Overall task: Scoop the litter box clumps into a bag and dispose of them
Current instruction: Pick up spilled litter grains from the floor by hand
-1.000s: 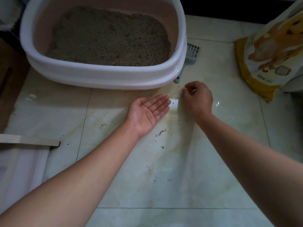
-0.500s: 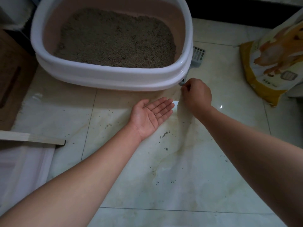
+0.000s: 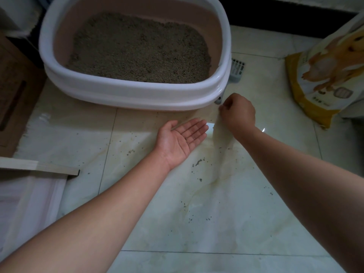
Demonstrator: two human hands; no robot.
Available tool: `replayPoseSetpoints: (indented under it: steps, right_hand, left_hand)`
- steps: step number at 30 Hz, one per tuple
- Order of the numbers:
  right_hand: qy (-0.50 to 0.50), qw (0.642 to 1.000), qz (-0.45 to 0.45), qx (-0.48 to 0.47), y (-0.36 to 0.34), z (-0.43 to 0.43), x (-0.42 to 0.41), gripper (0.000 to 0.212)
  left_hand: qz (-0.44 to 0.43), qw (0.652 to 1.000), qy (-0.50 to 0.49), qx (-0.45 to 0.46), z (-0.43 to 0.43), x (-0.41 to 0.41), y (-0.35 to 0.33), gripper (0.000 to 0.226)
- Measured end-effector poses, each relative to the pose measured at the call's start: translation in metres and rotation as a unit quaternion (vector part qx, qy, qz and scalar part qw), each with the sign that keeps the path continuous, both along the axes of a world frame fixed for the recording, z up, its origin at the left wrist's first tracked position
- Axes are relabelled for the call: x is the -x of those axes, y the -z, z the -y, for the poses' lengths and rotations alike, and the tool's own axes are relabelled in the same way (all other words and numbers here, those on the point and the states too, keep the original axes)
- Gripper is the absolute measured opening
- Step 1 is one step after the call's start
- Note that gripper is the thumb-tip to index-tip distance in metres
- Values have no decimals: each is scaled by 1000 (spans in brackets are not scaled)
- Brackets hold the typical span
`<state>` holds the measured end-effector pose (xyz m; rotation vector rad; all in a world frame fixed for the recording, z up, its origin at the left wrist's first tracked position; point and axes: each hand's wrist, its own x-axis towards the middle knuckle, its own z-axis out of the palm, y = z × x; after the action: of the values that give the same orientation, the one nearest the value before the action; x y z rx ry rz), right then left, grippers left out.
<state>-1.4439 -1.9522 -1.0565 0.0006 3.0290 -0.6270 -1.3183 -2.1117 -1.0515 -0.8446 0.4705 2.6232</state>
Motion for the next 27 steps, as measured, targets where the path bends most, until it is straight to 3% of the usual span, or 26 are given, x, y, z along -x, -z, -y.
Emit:
replayPoseSetpoints:
  steps: [3,9,12,15,19,24,27]
  right_hand:
    - [11,1000,-14,-3,0,-4,-4,15]
    - [-65,992,-24,-107,0,-8,-13,23]
    - [-87,996,-34,4,-7,-1,-25,23]
    - [-180,970,-99,134,-20,17,-58,17]
    - [-300,940,-111,120,-16,29,-87,22]
    - [-60,977,-95,182,-8,15,-68,16]
    - [-8,989,-34,146,-1,1,-58,15]
  left_hand:
    - [1,1000,-5,-1,1,-1,-1,55]
    - [14,1000,-6,9,4,-1,1,55]
    - [25,1000,-5,16,4,0,3,56]
    - [31,999,-6,40,2,2,2,56]
    - [46,997,-15,66,0,6,6,64]
    - [35,999,-16,24,4,3,6,53]
    - [28,999,-20,7,6,1,5,53]
